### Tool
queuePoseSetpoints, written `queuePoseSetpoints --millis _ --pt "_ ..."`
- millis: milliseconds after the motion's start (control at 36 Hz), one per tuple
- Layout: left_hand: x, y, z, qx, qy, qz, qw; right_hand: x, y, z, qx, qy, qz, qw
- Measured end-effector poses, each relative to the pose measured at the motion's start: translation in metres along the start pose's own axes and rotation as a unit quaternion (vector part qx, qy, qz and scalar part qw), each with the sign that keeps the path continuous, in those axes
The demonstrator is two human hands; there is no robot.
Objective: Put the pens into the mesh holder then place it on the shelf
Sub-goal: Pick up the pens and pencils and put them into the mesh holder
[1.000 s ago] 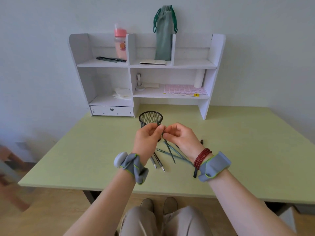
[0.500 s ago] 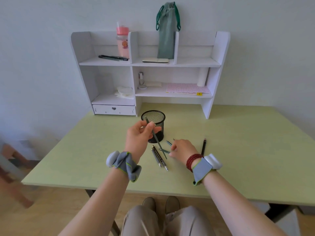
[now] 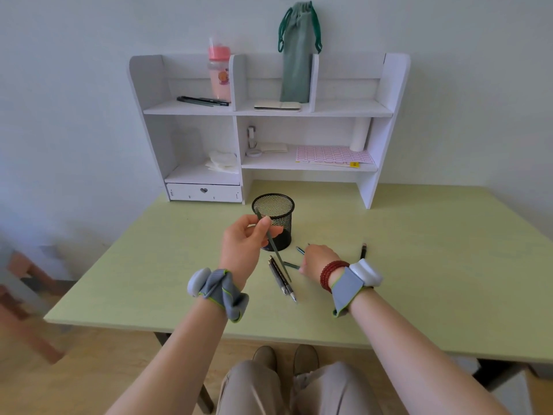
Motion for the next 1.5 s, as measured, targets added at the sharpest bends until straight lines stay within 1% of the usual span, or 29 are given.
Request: queuePoseSetpoints --millis 194,333,444,583,694,778,861,1000,1111,1361,1500 --pt "-0.003 0.001 0.001 0.001 -0.003 0.006 1.0 0.0 0.004 0.001 0.002 0.001 0.014 1.0" --pt "-0.006 0.0 0.001 0.0 -0.007 0.002 1.0 -0.007 0.008 0.012 -0.01 -0.041 0.03 0.999" --pt "-0.007 -0.001 0.002 0.001 0.0 0.002 1.0 -0.011 0.02 0.031 -0.021 -0.113 0.06 0.992" --pt "-0.007 -0.002 -0.001 0.0 0.023 0.012 1.0 -0.013 0.032 0.044 -0.042 -0.225 0.127 0.965" --pt "-0.011 -0.002 -0.007 -0.013 0.06 0.018 0.998 -0.009 0.035 0.047 -0.036 -0.327 0.156 0.931" --pt "-0.013 -0.001 -0.01 -0.017 0.069 0.019 0.997 -0.008 0.036 0.049 -0.047 -0.369 0.165 0.913" --pt "-0.015 0.0 -0.013 -0.008 0.065 0.022 0.998 -0.007 0.036 0.05 -0.061 -0.386 0.175 0.904" --pt "-0.018 0.002 -0.018 0.011 0.045 0.016 0.999 -0.004 0.037 0.048 -0.056 -0.402 0.19 0.894" --pt "-0.022 0.004 -0.021 0.029 0.051 0.023 0.998 -0.001 0.036 0.045 -0.056 -0.409 0.196 0.89" --pt "-0.028 0.006 -0.024 0.037 0.045 0.052 0.997 -0.003 0.037 0.041 -0.084 -0.395 0.208 0.891" --pt "-0.031 -0.001 -0.022 0.049 0.039 0.031 0.998 -0.008 0.038 0.043 -0.097 -0.43 0.195 0.876"
Point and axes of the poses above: each hand's wrist, its own y-axis away from the middle knuckle, its own z-axis out of the back of the hand, x = y × z, the point moved 2 cm from there along -y, towards the middle knuckle, and after that the axes turned 11 degrees about -z, right-handed, at the moved point
